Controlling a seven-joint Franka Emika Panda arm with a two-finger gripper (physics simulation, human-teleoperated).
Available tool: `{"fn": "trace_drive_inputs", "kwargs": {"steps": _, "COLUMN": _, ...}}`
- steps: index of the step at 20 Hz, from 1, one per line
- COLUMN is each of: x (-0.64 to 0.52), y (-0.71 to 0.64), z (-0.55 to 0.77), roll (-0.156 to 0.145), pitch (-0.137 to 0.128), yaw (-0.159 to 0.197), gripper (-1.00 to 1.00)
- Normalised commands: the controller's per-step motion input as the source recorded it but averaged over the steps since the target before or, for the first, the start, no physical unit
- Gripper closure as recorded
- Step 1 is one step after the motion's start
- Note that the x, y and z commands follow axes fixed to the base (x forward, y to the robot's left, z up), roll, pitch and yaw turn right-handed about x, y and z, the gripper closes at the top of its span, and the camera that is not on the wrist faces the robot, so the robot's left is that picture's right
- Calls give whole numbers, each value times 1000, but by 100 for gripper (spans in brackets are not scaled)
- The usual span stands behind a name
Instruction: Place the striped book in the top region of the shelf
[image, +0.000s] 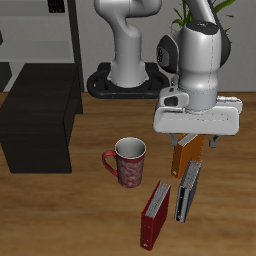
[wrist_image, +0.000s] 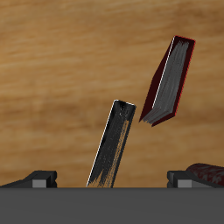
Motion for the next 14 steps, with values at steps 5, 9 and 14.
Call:
{"fn": "trace_drive_inputs", "kwargs": {"steps": 5, "x": 192, "y": -29, "z": -235, "roll": -9, "pitch": 20, "yaw": -30, "gripper": -100}}
{"fn": "trace_drive_inputs", "kwargs": {"steps": 9, "x": 173, "y": 20, "z": -234, "roll": -7, "pitch": 23, "yaw": -22, "gripper": -100}}
{"fn": "trace_drive_inputs", "kwargs": {"steps": 14, "x": 138, "y": 53, "z": -271, "roll": -1, "pitch": 37, "yaw": -17, "gripper": -100}}
